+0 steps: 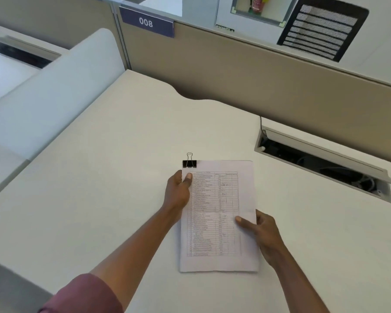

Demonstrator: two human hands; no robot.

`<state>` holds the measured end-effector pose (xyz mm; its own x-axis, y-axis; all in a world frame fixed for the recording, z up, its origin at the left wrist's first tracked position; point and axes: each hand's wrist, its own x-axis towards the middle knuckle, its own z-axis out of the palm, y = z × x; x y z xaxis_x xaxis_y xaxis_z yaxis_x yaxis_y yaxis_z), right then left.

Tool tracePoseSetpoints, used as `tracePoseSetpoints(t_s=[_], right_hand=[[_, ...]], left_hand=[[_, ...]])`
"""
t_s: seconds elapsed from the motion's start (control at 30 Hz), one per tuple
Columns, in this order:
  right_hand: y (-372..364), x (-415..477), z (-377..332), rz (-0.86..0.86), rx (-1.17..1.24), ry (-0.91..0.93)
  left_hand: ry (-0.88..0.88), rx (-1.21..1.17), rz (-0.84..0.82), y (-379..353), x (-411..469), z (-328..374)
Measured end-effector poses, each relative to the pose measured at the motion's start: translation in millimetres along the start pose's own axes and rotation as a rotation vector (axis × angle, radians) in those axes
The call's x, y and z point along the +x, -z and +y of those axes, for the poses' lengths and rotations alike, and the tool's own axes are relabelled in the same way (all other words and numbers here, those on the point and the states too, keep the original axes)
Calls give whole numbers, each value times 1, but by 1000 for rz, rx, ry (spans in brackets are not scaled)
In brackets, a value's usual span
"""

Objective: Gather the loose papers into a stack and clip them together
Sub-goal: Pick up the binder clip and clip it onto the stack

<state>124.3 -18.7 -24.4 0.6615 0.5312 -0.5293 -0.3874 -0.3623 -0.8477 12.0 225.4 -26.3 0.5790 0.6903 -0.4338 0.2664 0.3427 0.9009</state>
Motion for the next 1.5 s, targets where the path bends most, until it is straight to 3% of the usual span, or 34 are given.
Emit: tracePoseSetpoints(t_s=[0.23,0.37,0.47,0.63,0.87,1.17,1.5], right_hand=[[-16,-18,29,241,-78,107],[-9,-10,23,378,2,73],[-2,0,18,445,38,72],[3,19,8,423,-1,63],[-26,59,-27,374,-125,112],[-47,150,-83,395,-325,131],[-52,190,-97,439,-419,108]], left_hand=[[91,45,-76,-6,-10,9],[87,234,-151,-22,-44,-10],[60,348,-100,-29,-65,-30],[37,432,-11,-32,-76,-34],[25,505,90,-18,-20,-5],[73,538,89,-22,81,42],[80,771,43,-34,141,72]])
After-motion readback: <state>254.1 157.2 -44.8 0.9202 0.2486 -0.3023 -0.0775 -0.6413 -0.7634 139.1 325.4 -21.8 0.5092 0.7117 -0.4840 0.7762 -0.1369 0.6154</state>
